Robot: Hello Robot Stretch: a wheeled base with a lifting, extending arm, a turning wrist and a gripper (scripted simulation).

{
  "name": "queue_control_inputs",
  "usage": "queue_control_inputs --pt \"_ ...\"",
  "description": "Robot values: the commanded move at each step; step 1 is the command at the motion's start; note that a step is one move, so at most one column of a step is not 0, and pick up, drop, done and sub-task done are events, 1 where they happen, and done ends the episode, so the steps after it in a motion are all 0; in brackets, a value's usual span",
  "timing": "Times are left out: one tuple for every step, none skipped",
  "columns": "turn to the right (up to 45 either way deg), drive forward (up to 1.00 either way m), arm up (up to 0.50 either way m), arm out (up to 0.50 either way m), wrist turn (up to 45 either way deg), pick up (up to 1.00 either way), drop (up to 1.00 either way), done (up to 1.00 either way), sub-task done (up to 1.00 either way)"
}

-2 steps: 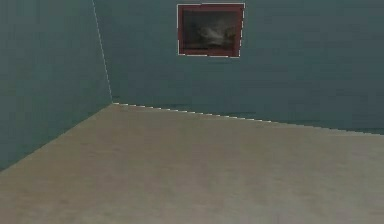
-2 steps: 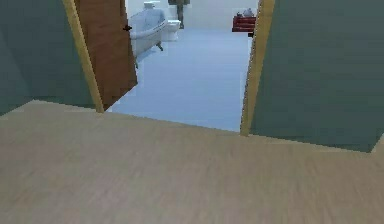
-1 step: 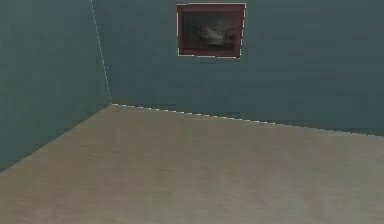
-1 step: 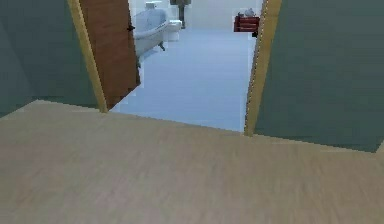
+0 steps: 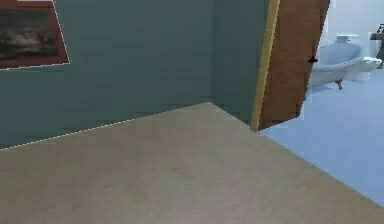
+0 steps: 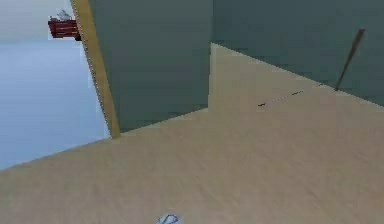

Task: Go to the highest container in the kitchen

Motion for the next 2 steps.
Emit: queue_control_inputs --pt "9.0 0.00 0.00 0.00 0.0 0.00 0.00 0.00 0.00" --pt "0.0 0.50 0.00 0.00 0.0 0.00 0.00 0.00 0.00"
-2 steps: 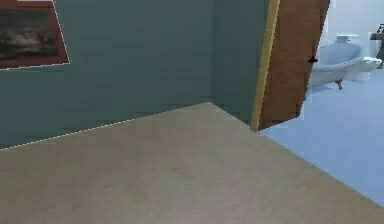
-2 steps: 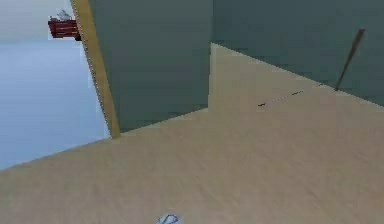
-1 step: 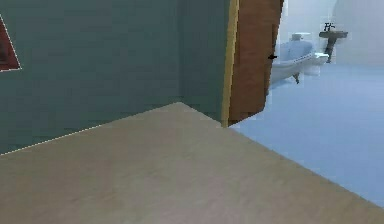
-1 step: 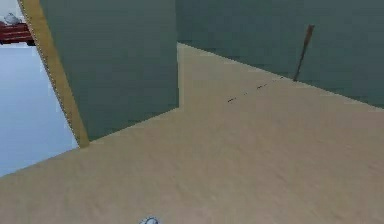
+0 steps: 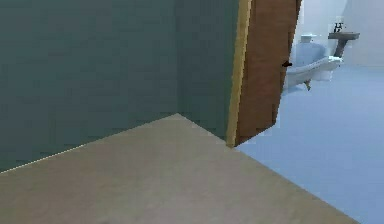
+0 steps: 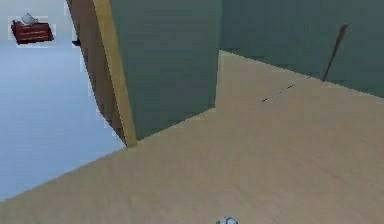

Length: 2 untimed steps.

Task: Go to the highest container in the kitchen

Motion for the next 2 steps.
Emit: queue_control_inputs --pt "45.0 0.00 0.00 0.00 0.0 0.00 0.00 0.00 0.00" --pt "0.0 1.00 0.00 0.00 0.0 0.00 0.00 0.00 0.00"
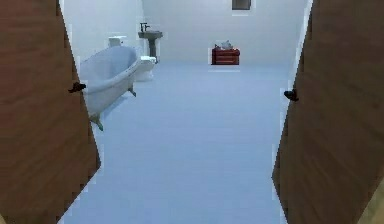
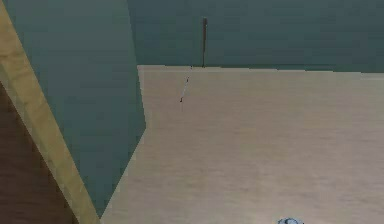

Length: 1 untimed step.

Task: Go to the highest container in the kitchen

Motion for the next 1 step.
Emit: queue_control_inputs --pt "3.0 0.00 0.00 0.00 0.0 0.00 0.00 0.00 0.00"
